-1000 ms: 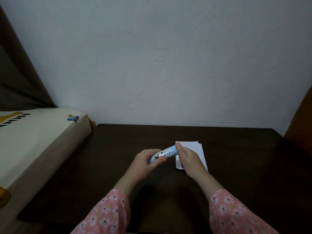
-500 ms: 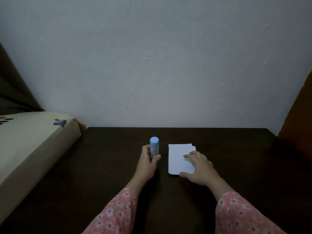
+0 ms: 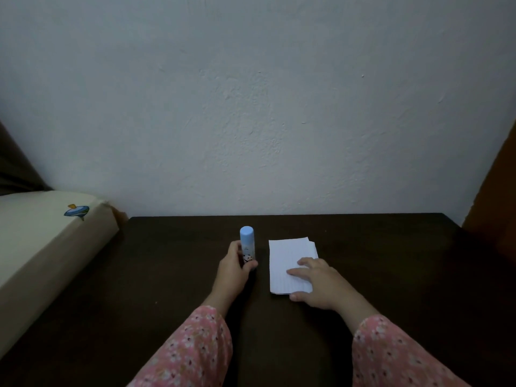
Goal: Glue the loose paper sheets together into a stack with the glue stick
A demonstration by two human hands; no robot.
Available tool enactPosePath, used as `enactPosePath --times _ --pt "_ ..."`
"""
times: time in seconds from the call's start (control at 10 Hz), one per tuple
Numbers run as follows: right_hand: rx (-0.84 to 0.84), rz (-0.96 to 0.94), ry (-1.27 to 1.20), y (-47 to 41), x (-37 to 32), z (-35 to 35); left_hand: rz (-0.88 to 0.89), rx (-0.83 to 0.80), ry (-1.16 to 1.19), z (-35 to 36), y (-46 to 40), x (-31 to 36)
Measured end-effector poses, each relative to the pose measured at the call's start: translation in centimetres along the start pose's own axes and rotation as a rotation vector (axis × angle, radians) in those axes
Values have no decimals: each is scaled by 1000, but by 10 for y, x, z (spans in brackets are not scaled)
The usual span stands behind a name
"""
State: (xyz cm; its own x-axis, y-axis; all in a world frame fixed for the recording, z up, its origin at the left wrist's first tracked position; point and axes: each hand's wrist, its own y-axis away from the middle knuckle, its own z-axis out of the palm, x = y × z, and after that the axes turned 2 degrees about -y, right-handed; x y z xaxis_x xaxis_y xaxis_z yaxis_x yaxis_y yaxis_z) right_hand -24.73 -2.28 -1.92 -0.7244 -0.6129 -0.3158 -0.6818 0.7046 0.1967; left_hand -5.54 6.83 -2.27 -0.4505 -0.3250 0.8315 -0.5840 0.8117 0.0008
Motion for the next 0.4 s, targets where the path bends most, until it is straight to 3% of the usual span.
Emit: enactPosePath --times 0.3,0.4 --pt "-9 -18 31 0 -2 2 -37 -7 34 0 -5 -4" --pt "82 -56 26 12 -1 -9 -16 97 85 -17 3 -4"
